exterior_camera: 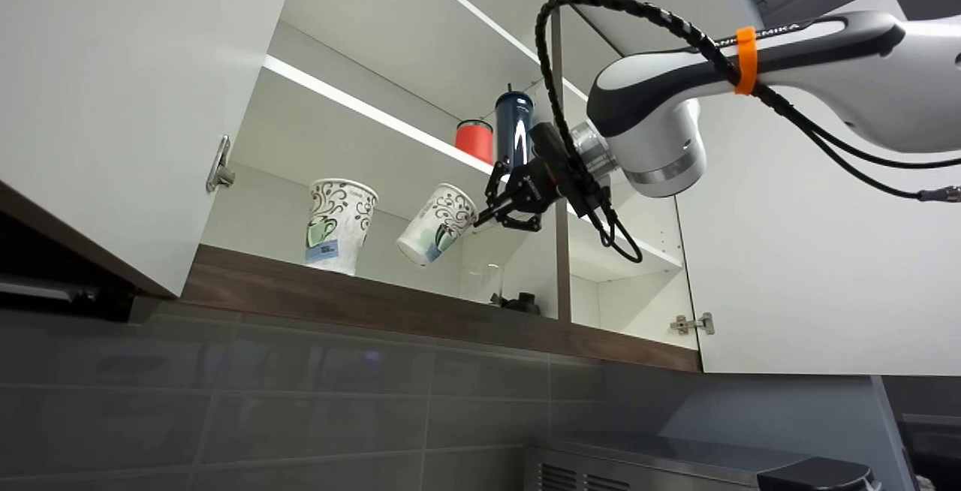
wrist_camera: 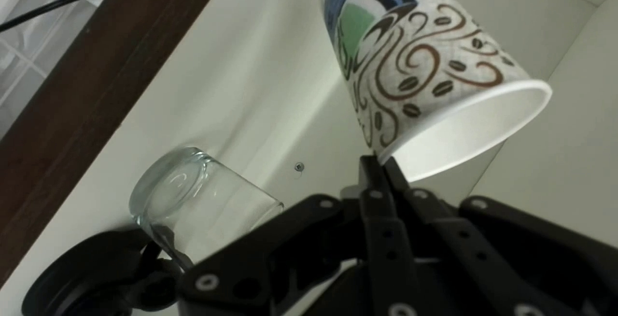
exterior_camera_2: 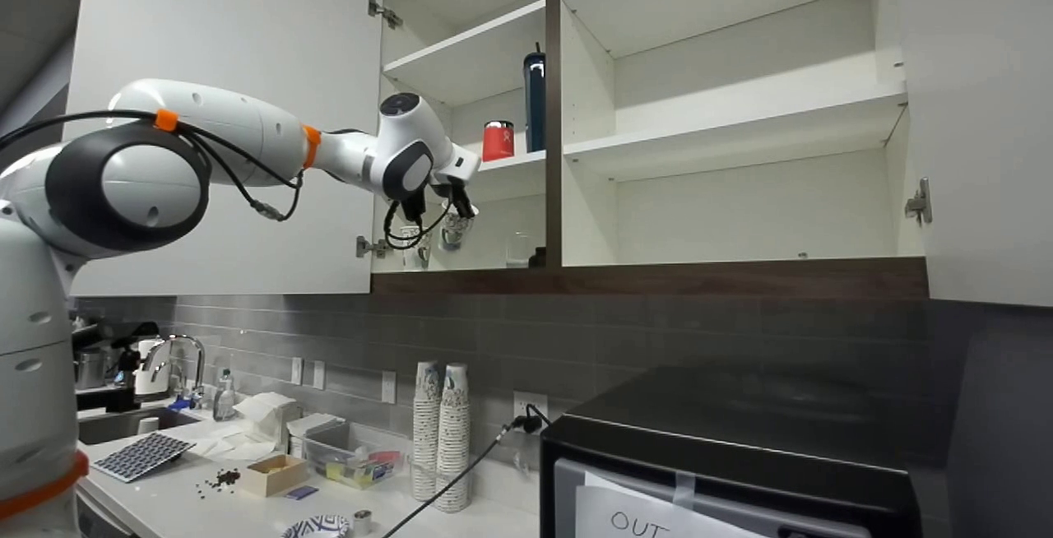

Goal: Remove the cup from the stack

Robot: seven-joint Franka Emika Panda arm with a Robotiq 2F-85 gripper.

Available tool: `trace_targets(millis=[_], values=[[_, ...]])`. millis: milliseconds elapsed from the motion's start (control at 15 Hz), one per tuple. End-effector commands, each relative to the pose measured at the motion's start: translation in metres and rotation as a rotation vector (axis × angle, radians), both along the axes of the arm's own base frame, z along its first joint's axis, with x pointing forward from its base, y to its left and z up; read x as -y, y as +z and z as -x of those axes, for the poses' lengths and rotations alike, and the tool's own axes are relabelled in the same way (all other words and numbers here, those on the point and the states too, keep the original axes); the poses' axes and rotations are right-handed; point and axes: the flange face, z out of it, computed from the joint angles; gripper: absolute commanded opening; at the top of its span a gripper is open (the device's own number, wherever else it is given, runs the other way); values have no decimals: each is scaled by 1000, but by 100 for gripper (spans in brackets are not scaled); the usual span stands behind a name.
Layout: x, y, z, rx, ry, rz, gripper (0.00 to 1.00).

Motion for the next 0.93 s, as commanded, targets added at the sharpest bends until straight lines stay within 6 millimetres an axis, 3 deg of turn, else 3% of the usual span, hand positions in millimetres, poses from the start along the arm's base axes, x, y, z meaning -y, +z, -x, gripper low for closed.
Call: trace_targets(millis=[0,867], values=[[-13,-3,9,30,-6,136,1],[-64,4,-7,38,63,457,1]])
